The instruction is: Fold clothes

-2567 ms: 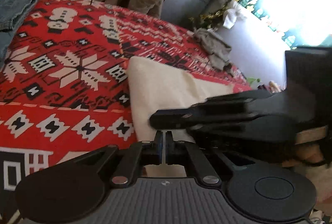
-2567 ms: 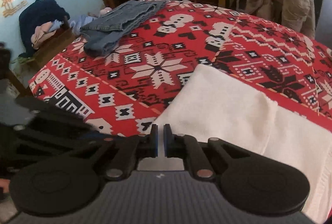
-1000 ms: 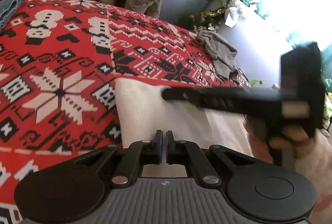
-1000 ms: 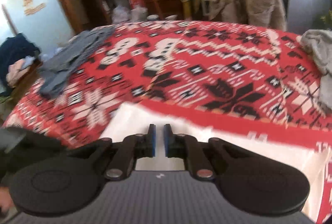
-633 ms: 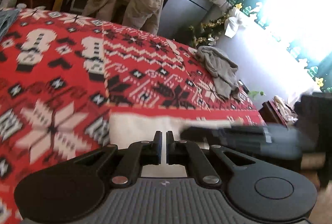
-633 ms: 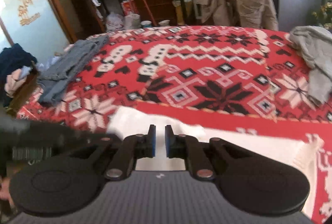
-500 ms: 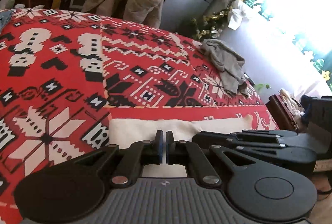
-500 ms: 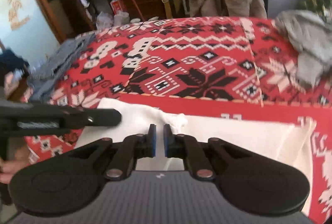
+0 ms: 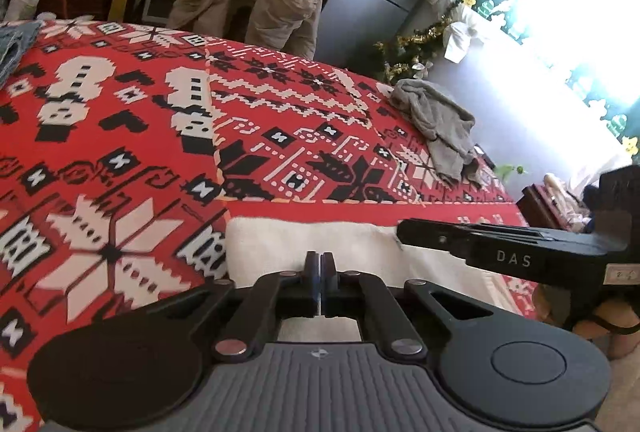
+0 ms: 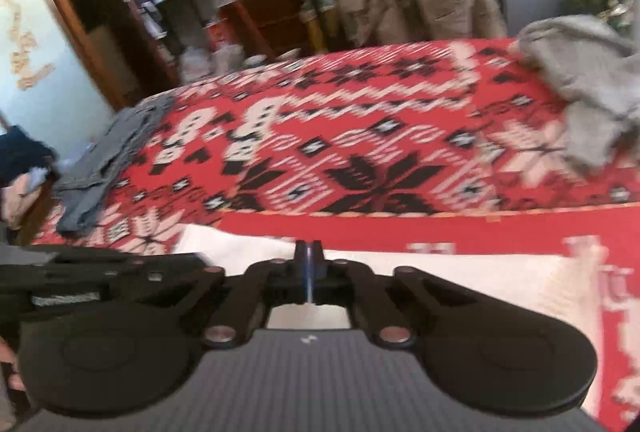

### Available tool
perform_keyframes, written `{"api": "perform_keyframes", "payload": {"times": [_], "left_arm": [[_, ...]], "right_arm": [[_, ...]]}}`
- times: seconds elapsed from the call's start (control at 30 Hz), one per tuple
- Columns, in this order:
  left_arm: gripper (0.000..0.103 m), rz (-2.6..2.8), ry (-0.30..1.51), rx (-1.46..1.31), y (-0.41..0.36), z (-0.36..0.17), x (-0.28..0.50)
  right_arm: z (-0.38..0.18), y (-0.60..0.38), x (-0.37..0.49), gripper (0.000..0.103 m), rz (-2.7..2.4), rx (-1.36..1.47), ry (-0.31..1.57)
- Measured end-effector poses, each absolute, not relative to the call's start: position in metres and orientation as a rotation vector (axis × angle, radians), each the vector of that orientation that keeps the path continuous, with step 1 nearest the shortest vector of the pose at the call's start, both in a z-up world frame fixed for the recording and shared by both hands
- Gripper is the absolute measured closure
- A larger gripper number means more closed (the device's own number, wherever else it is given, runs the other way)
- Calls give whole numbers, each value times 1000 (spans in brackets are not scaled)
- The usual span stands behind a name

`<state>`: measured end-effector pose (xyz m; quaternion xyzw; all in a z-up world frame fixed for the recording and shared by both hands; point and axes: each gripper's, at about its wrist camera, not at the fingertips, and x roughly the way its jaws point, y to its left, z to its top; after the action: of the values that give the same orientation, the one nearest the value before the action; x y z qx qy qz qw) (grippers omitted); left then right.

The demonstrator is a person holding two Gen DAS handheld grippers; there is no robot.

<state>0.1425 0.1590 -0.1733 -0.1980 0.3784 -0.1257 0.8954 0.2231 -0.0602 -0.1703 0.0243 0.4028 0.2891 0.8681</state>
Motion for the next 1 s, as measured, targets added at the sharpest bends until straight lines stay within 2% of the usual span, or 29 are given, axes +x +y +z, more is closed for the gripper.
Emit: {"api": "perform_keyframes", "payload": {"times": [0.13, 0.57, 0.77, 1.0], "left_arm": [[101, -300, 789, -419, 154, -169, 126], [101, -331, 862, -383, 137, -178, 54], [101, -310, 855, -343, 124, -176, 38], [100, -276, 862, -364, 123, -181, 30]], "right_arm": [[-165, -76, 204, 93, 656, 84, 860], [-173, -93, 109, 95, 722, -86, 954], [-152, -90, 86, 95, 702, -72, 890], [-168, -58, 63, 92, 621, -187, 872]]}}
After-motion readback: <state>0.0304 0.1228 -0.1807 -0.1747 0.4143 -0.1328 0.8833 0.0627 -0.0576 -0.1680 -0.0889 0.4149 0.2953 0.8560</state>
